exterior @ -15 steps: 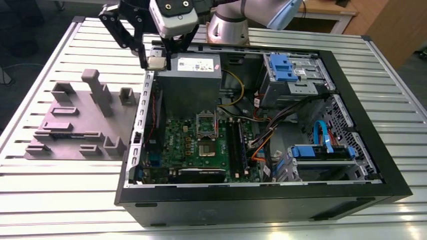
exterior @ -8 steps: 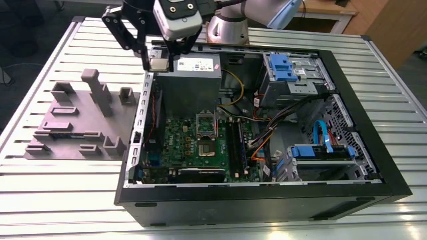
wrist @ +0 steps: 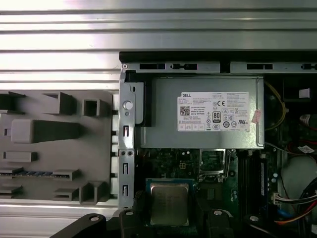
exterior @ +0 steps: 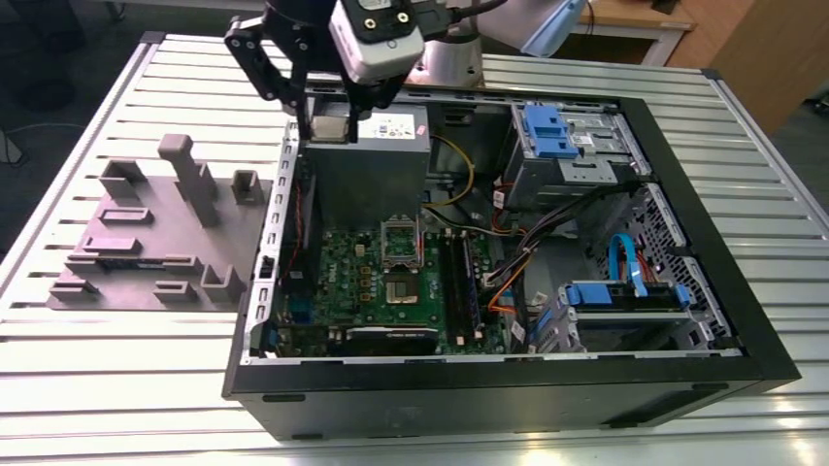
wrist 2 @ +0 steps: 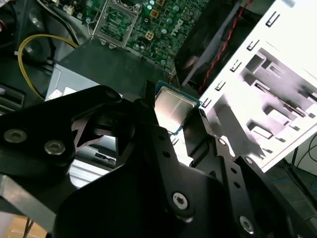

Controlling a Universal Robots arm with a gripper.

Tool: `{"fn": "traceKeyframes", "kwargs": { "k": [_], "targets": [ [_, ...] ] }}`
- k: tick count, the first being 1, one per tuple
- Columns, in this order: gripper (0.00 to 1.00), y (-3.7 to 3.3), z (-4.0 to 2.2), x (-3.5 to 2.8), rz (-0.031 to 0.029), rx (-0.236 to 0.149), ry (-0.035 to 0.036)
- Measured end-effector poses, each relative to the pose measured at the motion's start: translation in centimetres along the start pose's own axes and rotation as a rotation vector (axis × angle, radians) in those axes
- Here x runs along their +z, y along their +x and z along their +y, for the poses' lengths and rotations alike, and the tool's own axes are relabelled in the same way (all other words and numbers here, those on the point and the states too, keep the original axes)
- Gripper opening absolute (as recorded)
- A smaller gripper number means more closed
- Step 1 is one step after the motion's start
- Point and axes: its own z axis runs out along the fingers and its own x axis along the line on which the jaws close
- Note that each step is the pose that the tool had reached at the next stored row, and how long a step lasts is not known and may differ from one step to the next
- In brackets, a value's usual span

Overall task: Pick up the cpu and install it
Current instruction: 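Pick up the cpu and move it towards the insertion slot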

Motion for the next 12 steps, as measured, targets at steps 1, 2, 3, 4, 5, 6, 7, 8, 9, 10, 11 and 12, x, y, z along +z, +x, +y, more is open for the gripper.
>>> {"fn": "traceKeyframes", "kwargs": {
  "k": [1,2,3,4,5,6,7,8,9,10,11,12],
  "targets": [
    [0.47,-0.22,0.00,0.00,0.0000,0.000,0.0000],
    [0.47,-0.45,0.00,0.00,0.0001,0.000,0.0000],
    [0.47,-0.65,-0.01,0.00,0.0000,0.000,0.0000],
    [0.47,-0.85,-0.01,0.00,0.0000,0.000,0.0000],
    [0.47,-1.09,-0.02,0.00,0.0000,0.000,0.0000],
    [0.47,-1.33,-0.02,0.00,0.0000,0.000,-0.0001],
    [0.47,-1.53,-0.02,0.00,0.0000,0.000,0.0000],
    [0.47,-1.68,-0.02,0.00,0.0001,0.000,0.0000],
    [0.47,-1.85,-0.02,0.00,0.0000,0.000,0.0000],
    [0.47,-1.99,-0.02,0.00,0.0001,0.000,0.0000],
    [0.47,-2.01,-0.03,0.00,0.0000,0.000,0.0000],
    [0.47,-2.01,-0.03,0.00,0.0000,0.000,0.0000]
  ]
}}
